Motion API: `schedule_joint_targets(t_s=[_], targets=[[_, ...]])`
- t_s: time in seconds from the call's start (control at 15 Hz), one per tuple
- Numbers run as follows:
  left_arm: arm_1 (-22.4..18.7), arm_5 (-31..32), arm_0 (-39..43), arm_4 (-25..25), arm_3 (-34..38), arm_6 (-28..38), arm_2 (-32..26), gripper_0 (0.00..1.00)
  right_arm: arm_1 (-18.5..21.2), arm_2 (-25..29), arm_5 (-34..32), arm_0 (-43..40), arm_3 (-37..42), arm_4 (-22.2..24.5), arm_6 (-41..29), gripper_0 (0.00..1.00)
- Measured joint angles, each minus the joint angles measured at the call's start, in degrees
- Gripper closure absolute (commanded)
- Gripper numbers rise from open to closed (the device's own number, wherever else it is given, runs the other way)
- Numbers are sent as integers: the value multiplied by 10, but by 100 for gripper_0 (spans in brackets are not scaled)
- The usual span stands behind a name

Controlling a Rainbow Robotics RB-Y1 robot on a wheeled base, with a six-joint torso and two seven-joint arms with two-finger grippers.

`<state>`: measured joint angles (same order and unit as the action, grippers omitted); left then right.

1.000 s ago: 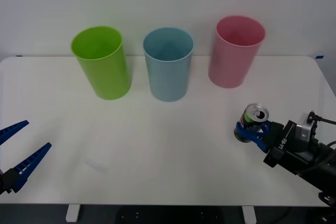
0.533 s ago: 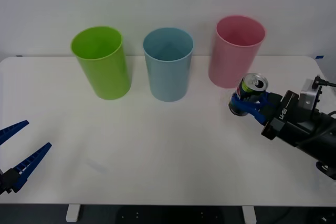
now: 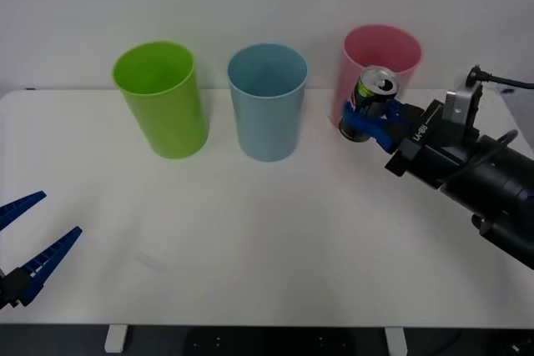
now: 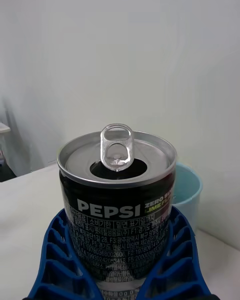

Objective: Grasp the object on the table and drop it into the matching bin: aluminum can to the light blue bin, PET bottle to the pink bin.

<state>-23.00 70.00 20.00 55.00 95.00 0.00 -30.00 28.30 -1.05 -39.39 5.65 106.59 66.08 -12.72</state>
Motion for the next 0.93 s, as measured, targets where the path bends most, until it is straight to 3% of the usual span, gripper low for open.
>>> schedule_joint_targets(t_s=[0.4, 0.93], targets=[[0, 0, 0, 0, 0, 0, 0, 0, -3, -83, 101, 101, -48, 30, -42, 100], [0, 0, 0, 0, 0, 0, 0, 0, -77, -105, 112, 285, -265, 75, -38, 100]])
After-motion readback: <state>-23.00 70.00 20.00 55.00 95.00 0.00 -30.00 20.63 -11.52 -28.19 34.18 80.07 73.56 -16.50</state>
